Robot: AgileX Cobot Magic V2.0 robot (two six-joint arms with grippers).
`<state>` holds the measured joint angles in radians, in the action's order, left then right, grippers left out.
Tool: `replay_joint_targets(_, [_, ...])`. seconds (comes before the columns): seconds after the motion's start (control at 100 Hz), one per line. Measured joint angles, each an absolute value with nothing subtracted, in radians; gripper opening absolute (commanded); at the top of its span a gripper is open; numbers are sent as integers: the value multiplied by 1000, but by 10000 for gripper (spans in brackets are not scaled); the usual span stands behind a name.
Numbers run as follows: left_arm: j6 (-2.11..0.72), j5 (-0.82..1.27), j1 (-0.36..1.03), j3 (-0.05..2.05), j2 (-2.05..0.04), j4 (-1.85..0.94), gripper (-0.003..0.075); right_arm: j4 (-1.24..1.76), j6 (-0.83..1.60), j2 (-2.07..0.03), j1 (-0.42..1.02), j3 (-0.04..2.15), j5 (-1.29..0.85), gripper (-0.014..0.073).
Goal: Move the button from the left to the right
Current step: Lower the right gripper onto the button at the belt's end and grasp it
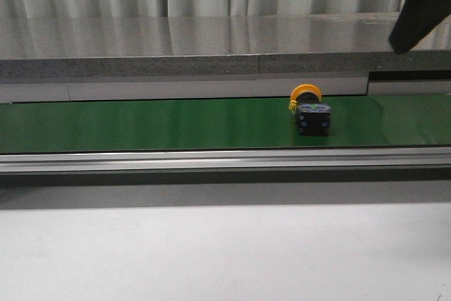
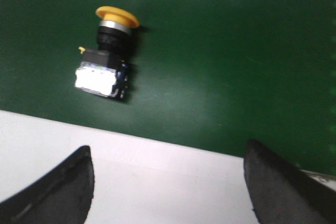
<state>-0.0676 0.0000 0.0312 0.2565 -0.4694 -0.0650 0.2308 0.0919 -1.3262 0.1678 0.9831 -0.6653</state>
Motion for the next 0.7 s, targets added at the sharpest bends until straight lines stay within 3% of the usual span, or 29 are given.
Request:
replay_joint_targets(0.21, [-68, 0, 31, 257, -469, -65, -20, 234, 104, -1451, 231, 1023, -595, 583])
replay_joint_targets(0.7, [-68, 0, 31, 257, -469, -65, -20, 140, 121, -1651, 233, 1063, -466, 581])
